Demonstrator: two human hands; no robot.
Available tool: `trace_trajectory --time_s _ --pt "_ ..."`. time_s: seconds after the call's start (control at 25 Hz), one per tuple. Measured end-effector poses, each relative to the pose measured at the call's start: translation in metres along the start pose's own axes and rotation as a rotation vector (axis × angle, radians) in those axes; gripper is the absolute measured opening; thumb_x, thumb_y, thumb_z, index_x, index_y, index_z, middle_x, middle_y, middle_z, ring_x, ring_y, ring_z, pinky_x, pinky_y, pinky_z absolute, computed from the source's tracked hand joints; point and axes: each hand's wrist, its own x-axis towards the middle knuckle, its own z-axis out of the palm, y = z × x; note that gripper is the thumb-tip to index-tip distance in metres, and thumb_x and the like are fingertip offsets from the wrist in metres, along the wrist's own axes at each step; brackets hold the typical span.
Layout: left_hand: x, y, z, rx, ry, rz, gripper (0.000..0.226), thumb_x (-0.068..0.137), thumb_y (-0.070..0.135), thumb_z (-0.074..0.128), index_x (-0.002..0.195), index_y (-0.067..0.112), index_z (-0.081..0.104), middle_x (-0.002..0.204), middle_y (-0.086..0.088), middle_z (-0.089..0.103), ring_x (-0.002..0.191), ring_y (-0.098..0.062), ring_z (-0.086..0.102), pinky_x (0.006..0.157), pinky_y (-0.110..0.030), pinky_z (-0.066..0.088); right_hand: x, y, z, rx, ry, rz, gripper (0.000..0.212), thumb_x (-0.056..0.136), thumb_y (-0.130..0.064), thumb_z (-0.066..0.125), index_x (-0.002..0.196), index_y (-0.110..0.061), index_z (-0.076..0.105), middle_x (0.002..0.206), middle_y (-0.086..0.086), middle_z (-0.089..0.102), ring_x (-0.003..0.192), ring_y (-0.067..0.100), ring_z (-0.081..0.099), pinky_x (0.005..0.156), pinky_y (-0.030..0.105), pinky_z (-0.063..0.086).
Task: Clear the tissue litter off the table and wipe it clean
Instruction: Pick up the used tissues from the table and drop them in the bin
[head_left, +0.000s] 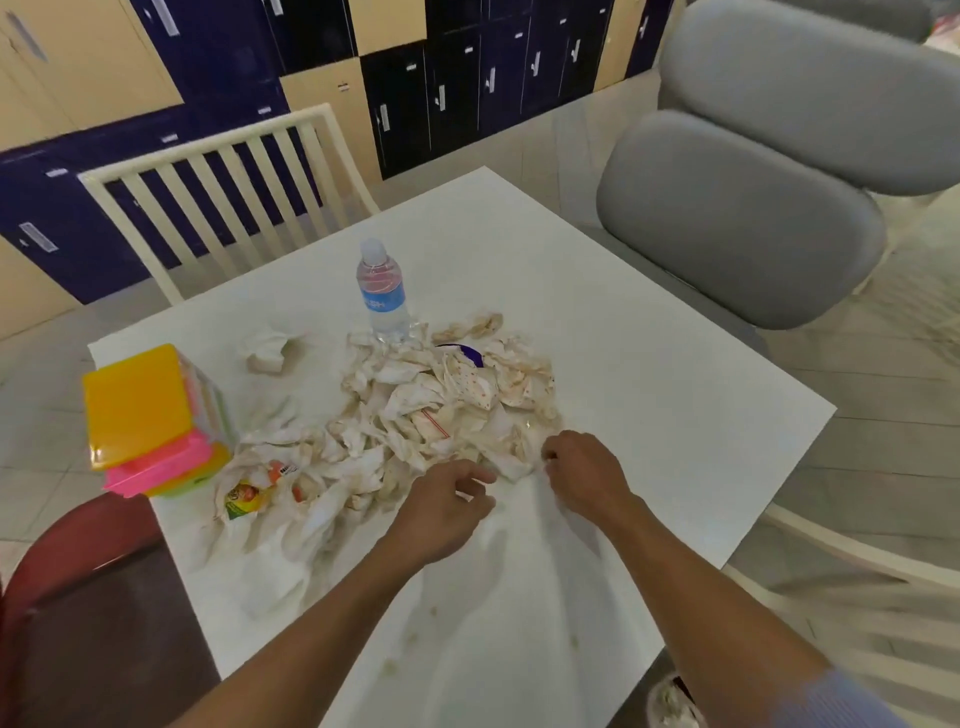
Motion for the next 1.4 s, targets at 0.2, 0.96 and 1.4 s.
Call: trace_trajectory --time_s 0.2,0.96,1.4 --pt "0.007 0.006 0.002 -0.115 -0.109 0.076 0.049 0.081 0.028 0.075 0.125 0.038 0.056 0.115 0.011 0.057 0.079 0.0 0.065 0.064 -0.008 0.05 -0.028 -0.018 -0.031 0.848 -0.262 0.169 0.003 0.08 -0.011 0.069 0.082 -0.014 0.069 0.074 0.0 0.067 0.067 0.012 0.06 0.058 0.02 0.044" --pt "0.004 -0.013 -0.025 -0.312 0.137 0.064 0.017 0.082 0.019 0.075 0.083 0.035 0.07 0.07 0.007 0.063 0.066 -0.009 0.059 0.07 -0.026 0.051 0.055 -0.083 -0.013 0.022 0.231 -0.094 0.026 0.094 -0.021 0.047 0.115 -0.012 0.06 0.114 0.01 0.051 0.102 0.028 0.051 0.074 0.033 0.045" --pt "-0.051 0.028 0.025 -0.366 0.104 0.035 0.01 0.085 0.014 0.071 0.089 0.023 0.07 0.072 0.001 0.067 0.056 -0.006 0.056 0.051 -0.011 0.043 -0.062 -0.015 -0.054 0.629 0.329 0.198 0.017 0.091 -0.026 0.053 0.077 -0.018 0.057 0.082 -0.004 0.063 0.076 0.016 0.059 0.062 0.026 0.042"
